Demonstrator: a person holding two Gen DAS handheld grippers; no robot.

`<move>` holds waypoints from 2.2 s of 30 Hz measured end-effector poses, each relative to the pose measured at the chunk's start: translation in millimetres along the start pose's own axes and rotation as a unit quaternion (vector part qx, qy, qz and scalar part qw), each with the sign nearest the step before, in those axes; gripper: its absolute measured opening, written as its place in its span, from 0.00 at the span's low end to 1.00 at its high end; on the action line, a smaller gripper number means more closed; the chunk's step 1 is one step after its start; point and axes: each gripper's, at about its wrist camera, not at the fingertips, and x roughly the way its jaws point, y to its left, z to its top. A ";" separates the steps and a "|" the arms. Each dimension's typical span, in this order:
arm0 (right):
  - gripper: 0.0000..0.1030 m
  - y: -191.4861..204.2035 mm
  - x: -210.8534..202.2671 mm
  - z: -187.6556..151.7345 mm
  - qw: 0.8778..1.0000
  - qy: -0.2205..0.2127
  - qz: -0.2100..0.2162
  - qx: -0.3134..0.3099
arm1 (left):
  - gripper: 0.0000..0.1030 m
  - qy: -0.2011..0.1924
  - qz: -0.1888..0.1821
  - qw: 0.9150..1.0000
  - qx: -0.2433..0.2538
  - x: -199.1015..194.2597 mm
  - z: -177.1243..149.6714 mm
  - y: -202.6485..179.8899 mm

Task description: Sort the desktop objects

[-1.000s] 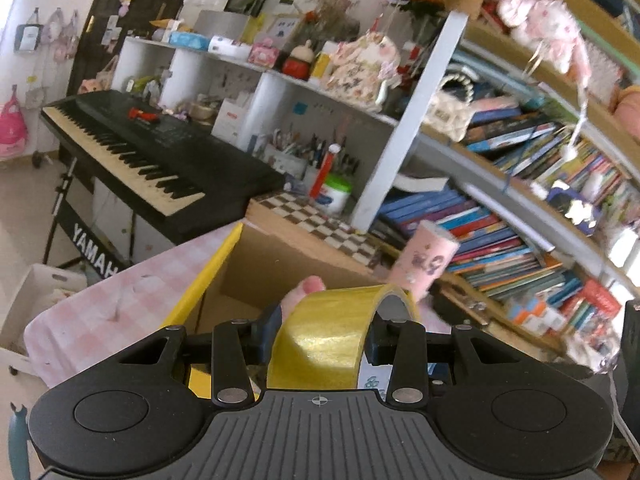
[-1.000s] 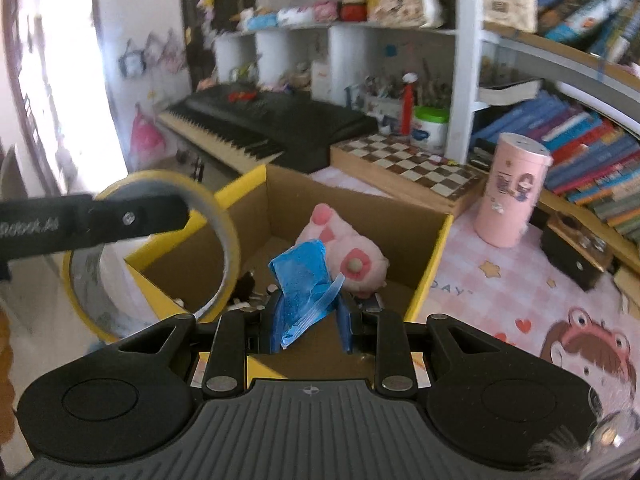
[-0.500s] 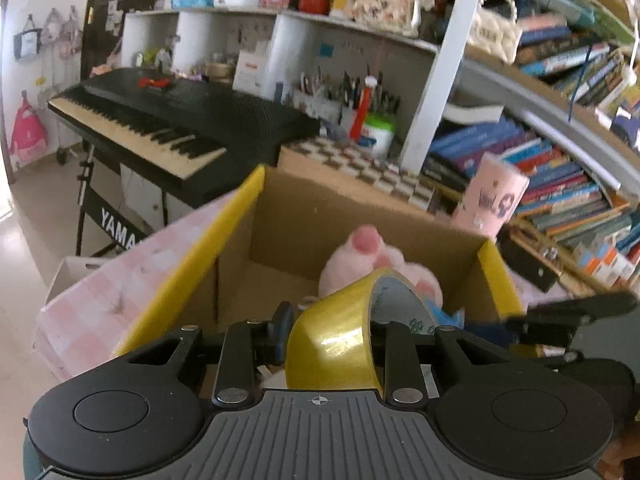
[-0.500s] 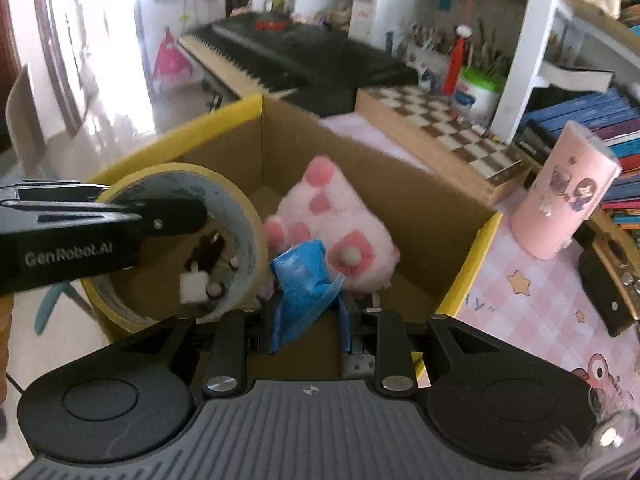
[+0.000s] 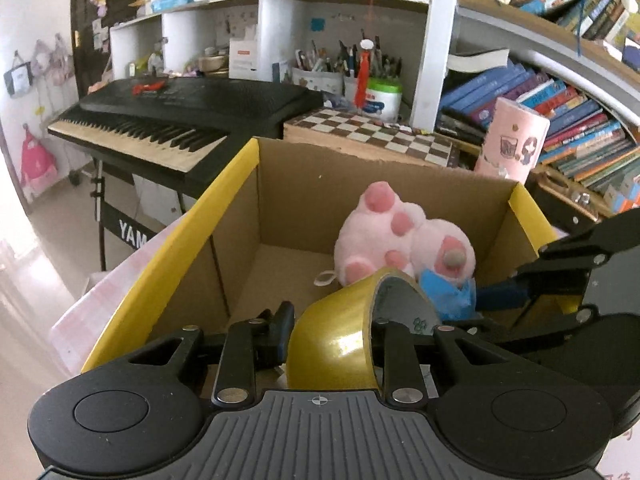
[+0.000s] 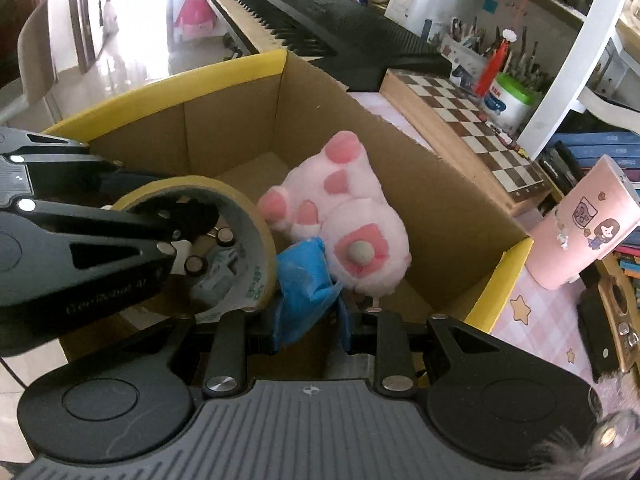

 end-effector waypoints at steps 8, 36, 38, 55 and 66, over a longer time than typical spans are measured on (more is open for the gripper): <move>0.43 5.2 -13.2 -4.0 1.000 -0.021 -0.021 0.007 | 0.41 -0.028 -0.018 0.999 0.005 -21.4 -2.3 -1.8; 0.72 83.0 -168.8 -130.2 0.931 -0.175 -0.213 0.240 | 1.00 -0.157 -0.091 0.983 0.029 -171.5 -75.9 0.7; 0.72 93.3 -175.0 -141.7 0.925 -0.174 -0.222 0.254 | 1.00 -0.151 -0.097 0.983 0.033 -178.8 -86.3 2.2; 0.78 170.6 -215.7 -229.5 0.880 -0.151 -0.289 0.346 | 1.00 -0.133 -0.103 0.983 0.068 -223.0 -151.3 2.1; 0.90 181.5 -227.9 -250.4 0.872 -0.137 -0.300 0.362 | 1.00 -0.121 -0.108 0.983 0.090 -227.9 -167.8 -11.7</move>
